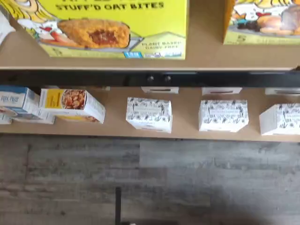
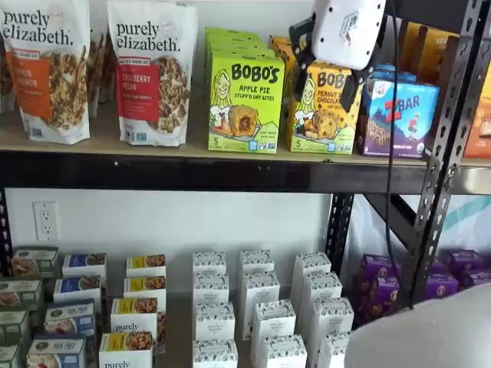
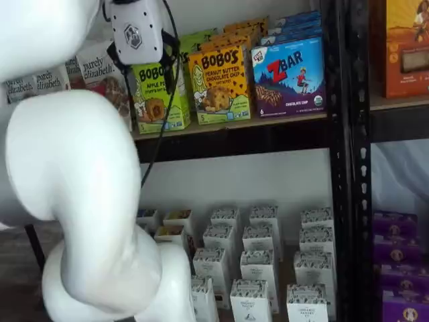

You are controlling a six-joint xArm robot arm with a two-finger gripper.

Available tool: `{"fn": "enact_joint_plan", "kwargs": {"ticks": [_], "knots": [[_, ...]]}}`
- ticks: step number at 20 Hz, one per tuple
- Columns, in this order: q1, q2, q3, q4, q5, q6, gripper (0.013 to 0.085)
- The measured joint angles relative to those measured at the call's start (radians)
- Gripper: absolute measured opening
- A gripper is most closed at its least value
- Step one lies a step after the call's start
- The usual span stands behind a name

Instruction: Pick the green box on the top shelf, the fourth from the left

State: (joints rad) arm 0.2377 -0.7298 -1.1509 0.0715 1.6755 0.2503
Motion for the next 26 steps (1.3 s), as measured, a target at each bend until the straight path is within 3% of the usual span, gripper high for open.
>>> {"fn": "enact_joint_plan", "kwargs": {"ticks": [7, 19, 26], "knots": [[0.058, 0.075, -0.049, -0.053, -0.056, 0.048, 0.085], [0.123, 0.164, -0.094, -0.099, -0.168, 0.106, 0.085], [0.132, 0.253, -0.17, -0.078, -0.142, 0.118, 0.085]]}}
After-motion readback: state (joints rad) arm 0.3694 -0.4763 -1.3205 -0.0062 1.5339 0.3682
